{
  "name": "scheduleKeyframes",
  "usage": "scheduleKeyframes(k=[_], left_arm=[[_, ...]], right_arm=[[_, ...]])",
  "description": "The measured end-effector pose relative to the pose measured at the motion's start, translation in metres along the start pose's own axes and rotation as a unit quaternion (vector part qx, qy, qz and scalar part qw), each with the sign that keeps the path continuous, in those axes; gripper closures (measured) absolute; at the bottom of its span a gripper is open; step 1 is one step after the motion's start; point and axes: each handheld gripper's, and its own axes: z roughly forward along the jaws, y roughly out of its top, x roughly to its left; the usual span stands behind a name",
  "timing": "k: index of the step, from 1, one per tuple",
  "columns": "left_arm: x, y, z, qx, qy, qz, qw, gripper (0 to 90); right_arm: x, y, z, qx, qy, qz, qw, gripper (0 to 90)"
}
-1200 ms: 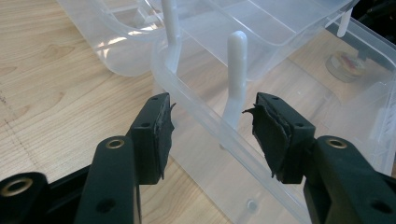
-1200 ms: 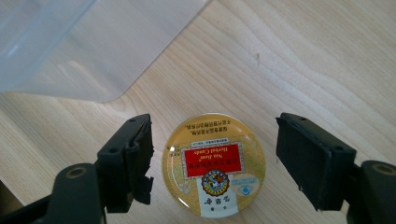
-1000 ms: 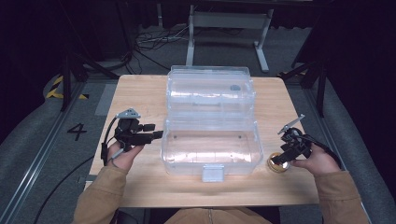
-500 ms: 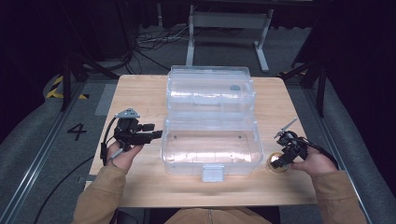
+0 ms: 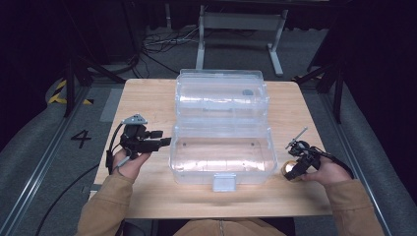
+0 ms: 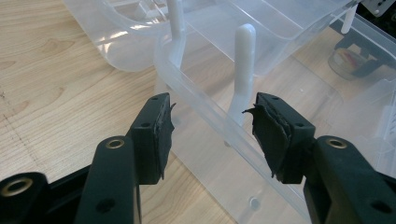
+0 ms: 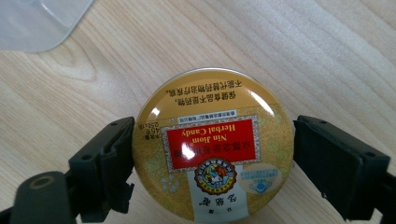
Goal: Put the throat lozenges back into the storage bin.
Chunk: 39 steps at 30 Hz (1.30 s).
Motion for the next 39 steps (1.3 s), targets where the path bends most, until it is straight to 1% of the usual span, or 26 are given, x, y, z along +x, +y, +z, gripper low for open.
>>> scheduleKeyframes(k=[7,11,15,17,21,24,25,26,29,31,32,34,36,37,39], left_arm=[[0.000,0.000,0.000,0.001,-0.001,-0.001,1.0000,47.6],[0.000,0.000,0.000,0.001,0.000,-0.001,1.0000,47.6],[0.001,-0.001,0.000,0.002,0.000,-0.002,1.0000,47.7],[0.002,-0.001,0.000,0.002,0.000,-0.004,1.0000,47.6],[0.002,-0.001,0.000,0.001,0.000,-0.004,1.0000,47.6],[0.002,-0.001,0.000,0.001,0.002,-0.007,1.0000,47.7],[0.002,-0.001,0.000,0.001,0.001,-0.005,1.0000,47.6],[0.002,-0.001,0.000,0.001,0.001,-0.005,1.0000,47.6],[0.004,-0.001,0.000,0.001,0.001,-0.006,1.0000,47.6],[0.004,-0.001,-0.001,0.000,0.003,-0.007,1.0000,47.6],[0.004,-0.002,-0.001,-0.001,0.004,-0.009,1.0000,47.6],[0.004,-0.002,-0.003,-0.002,0.004,-0.011,0.9999,47.6],[0.005,-0.002,-0.003,-0.002,0.006,-0.011,0.9999,47.6],[0.005,-0.003,-0.004,-0.003,0.006,-0.011,0.9999,47.6],[0.005,-0.003,-0.004,-0.003,0.007,-0.011,0.9999,47.6]], right_arm=[[0.001,0.001,0.004,0.014,-0.001,-0.002,0.9999,14.8],[0.003,0.002,0.007,0.023,-0.002,-0.009,0.9997,18.3],[0.002,0.002,0.007,0.021,-0.002,-0.010,0.9997,19.4],[0.002,0.002,0.007,0.021,-0.003,-0.004,0.9998,19.5],[0.002,0.002,0.007,0.020,-0.004,-0.004,0.9998,19.8],[0.002,0.003,0.005,0.019,-0.008,-0.004,0.9998,19.9],[0.002,0.003,0.004,0.016,-0.011,-0.003,0.9998,19.9],[0.001,0.003,0.002,0.012,-0.012,-0.007,0.9998,20.0],[0.002,0.003,0.000,0.010,-0.012,-0.006,0.9999,20.0],[0.001,0.002,-0.009,-0.008,-0.015,-0.005,0.9998,20.0],[0.001,0.002,-0.009,-0.008,-0.015,-0.005,0.9998,20.0],[0.002,0.002,-0.015,-0.023,-0.018,-0.001,0.9996,20.1],[0.002,0.003,-0.018,-0.027,-0.017,0.000,0.9995,20.1],[0.002,0.003,-0.025,-0.037,-0.014,0.004,0.9992,20.1],[0.003,0.004,-0.031,-0.048,-0.014,0.007,0.9987,20.1]])
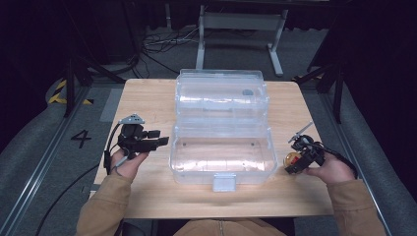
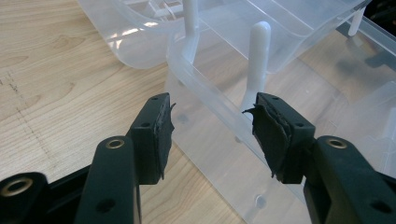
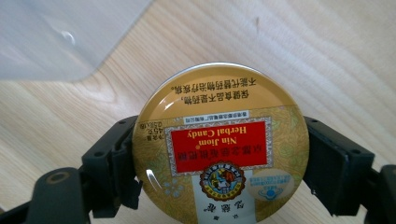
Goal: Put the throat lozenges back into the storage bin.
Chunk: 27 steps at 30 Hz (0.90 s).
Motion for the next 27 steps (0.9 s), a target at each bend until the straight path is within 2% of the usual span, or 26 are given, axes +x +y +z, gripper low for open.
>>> scheduleKeyframes(k=[8,11,12,17,27], left_arm=[[0.001,-0.003,-0.003,0.001,0.005,-0.001,1.0000,47.6],[0.000,-0.003,-0.004,0.000,0.005,-0.003,1.0000,47.6],[0.000,-0.004,-0.004,0.001,0.006,-0.005,1.0000,47.6],[0.000,-0.009,-0.008,0.001,0.012,-0.011,0.9999,47.6],[0.001,-0.016,-0.016,-0.001,0.021,-0.019,0.9996,47.6]], right_arm=[[0.005,0.003,-0.026,-0.045,-0.003,0.001,0.9990,20.1],[0.006,0.004,-0.031,-0.054,-0.005,-0.002,0.9985,20.1],[0.007,0.005,-0.037,-0.067,-0.008,-0.003,0.9977,20.1],[0.010,0.011,-0.047,-0.075,0.005,0.008,0.9972,20.1],[0.023,0.020,-0.067,-0.107,0.006,-0.012,0.9941,20.1]])
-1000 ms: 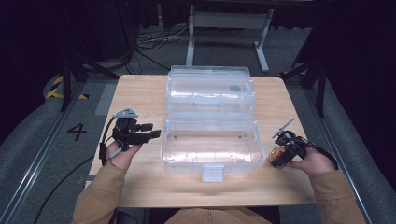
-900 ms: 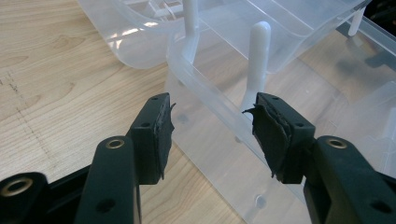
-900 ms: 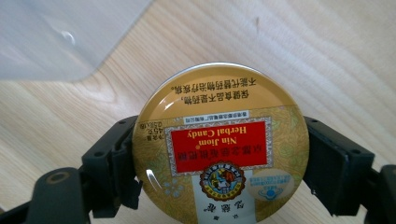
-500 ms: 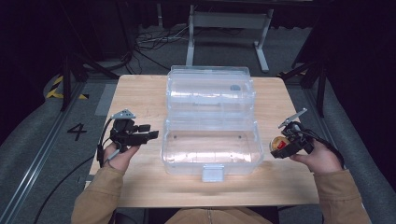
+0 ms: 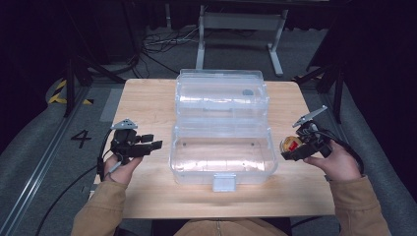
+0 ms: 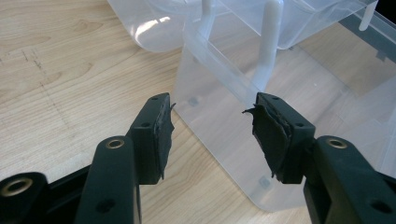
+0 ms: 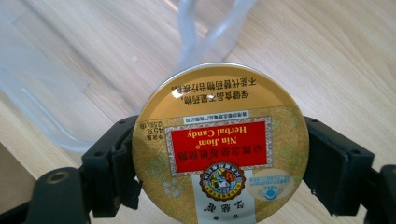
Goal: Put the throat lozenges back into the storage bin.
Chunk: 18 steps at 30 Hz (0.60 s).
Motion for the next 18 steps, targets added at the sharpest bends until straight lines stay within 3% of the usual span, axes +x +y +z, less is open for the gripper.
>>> scheduleKeyframes(k=[18], left_arm=[[0.001,-0.004,-0.002,0.003,0.006,-0.002,1.0000,48.8]], right_arm=[[0.024,0.021,-0.003,-0.044,0.034,-0.035,0.9978,20.1]])
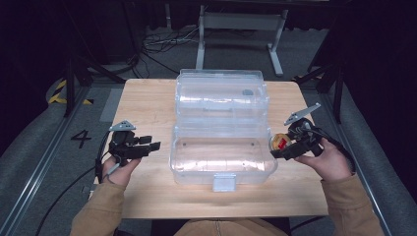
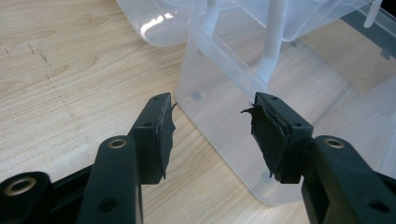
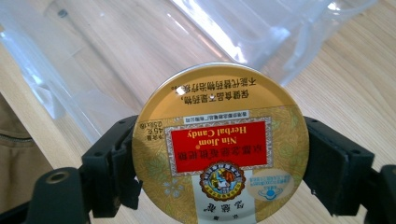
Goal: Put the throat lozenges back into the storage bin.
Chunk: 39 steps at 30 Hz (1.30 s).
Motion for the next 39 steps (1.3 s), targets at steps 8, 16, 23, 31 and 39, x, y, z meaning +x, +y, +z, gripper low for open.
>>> scheduleKeyframes(k=[8,16,23,31,39], left_arm=[[0.000,0.001,0.001,0.002,-0.001,0.001,1.0000,48.8],[0.000,0.001,0.002,0.002,-0.002,0.002,1.0000,48.8],[0.000,0.001,0.003,0.004,-0.002,0.004,1.0000,49.0],[0.000,0.001,0.003,0.004,-0.001,0.004,1.0000,49.0],[0.000,0.001,0.003,0.005,-0.001,0.004,1.0000,49.0]], right_arm=[[0.012,0.009,0.011,0.004,0.014,-0.018,0.9997,20.1],[0.022,0.018,0.025,0.018,0.023,-0.027,0.9992,20.1],[0.027,0.023,0.038,0.034,0.023,-0.033,0.9986,20.0],[0.030,0.027,0.050,0.048,0.021,-0.038,0.9979,20.0],[0.032,0.028,0.065,0.076,0.008,-0.036,0.9964,20.0]])
